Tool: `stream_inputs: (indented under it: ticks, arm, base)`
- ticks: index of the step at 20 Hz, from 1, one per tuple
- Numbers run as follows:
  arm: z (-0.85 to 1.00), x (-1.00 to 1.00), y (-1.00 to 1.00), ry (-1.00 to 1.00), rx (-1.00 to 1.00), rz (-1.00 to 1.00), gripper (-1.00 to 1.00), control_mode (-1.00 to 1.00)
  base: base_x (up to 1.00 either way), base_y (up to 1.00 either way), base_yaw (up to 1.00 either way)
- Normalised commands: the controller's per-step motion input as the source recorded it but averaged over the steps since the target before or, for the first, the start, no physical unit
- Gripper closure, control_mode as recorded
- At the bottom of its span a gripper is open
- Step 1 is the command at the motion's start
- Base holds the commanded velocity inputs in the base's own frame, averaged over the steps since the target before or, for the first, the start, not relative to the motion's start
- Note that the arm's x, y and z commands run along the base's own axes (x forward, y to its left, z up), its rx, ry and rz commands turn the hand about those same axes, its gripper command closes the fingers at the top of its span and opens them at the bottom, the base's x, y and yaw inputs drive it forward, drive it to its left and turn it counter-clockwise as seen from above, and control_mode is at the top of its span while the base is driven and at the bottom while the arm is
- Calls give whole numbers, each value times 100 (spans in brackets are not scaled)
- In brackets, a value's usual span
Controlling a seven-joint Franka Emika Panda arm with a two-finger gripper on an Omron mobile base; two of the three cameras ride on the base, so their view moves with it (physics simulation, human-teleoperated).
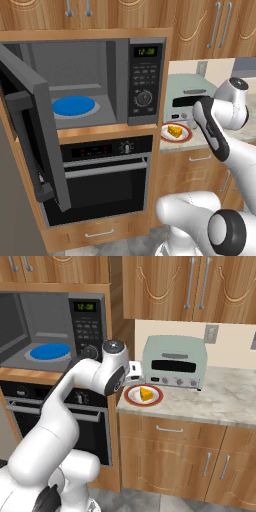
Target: Pick the cheese from the counter and place it in the microwave. Then turn on the microwave.
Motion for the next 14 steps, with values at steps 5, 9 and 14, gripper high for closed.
stream_inputs:
  ticks: [5, 9, 14]
  arm:
    - [-14, 17, -10, 0, -2, 5, -100, -100]
    - [-12, 15, -4, 0, -2, 4, -100, -100]
    - [-9, 16, -2, 0, 0, 3, -100, -100]
  base:
    - [0, 0, 0]
    - [0, 0, 0]
    - [0, 0, 0]
